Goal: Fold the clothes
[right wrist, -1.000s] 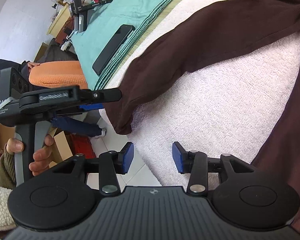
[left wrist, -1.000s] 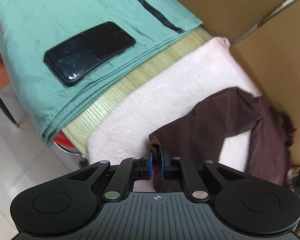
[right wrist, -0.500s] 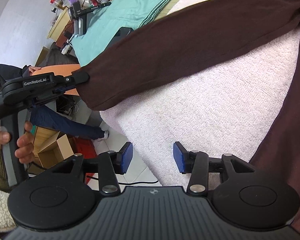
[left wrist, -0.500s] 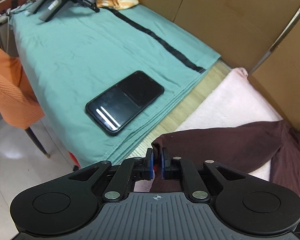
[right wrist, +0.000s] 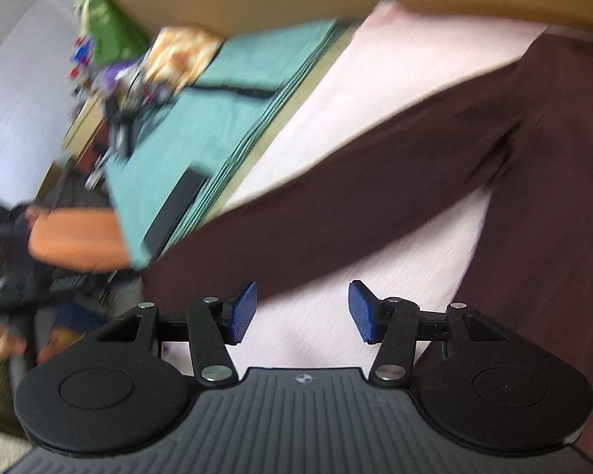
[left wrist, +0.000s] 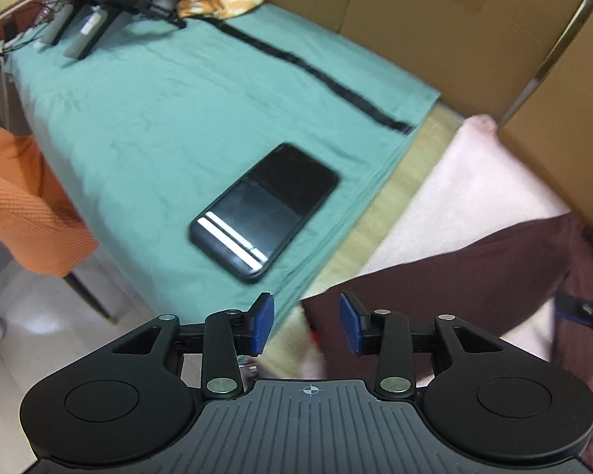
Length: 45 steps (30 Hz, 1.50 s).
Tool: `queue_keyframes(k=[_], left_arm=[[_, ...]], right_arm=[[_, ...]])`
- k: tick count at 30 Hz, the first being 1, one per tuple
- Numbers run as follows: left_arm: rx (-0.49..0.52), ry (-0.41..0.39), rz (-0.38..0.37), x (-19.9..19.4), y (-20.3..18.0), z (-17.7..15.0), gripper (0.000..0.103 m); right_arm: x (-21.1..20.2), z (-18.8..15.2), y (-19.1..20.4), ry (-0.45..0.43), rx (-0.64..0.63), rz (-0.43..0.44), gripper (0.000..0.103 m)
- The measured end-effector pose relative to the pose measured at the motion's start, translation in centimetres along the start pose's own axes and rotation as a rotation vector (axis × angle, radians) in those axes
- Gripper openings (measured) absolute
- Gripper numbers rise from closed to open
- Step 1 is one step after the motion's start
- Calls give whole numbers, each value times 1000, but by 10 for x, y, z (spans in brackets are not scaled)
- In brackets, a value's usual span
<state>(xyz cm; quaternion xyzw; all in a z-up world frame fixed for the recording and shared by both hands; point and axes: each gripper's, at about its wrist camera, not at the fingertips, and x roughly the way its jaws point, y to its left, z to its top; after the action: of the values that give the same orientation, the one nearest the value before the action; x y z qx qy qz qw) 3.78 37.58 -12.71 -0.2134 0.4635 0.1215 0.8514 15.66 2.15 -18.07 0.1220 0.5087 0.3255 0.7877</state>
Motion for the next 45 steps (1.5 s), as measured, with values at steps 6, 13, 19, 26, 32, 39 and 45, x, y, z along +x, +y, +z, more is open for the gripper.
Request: queue_keyframes(k=[6,13,19,26,32,39,45], left_arm=[[168,19,-137,21,-58,9,68],[208,171,-124,64,-63,-27,68],[172,204,-149,46,-56,-26,68],[265,48,-176,38,-85,14,80],[268,105,-136,68,-77,22,80],[219,203,-140,69,-58,-10,80],[150,144,-124,37,-37,-9,81]], right_arm=[[24,35,-17,-105,41,-111,57],[34,13,-24,-59,-51,-225,56],[16,7,-5,-73,-201,-232,57],[54,33,44,-123,-402,-218,57],[97,16,57,-63,-545,-321,56],[80,-13,60,-35,-691,-304,61],[62,25,65,-14,-627,-186,61]])
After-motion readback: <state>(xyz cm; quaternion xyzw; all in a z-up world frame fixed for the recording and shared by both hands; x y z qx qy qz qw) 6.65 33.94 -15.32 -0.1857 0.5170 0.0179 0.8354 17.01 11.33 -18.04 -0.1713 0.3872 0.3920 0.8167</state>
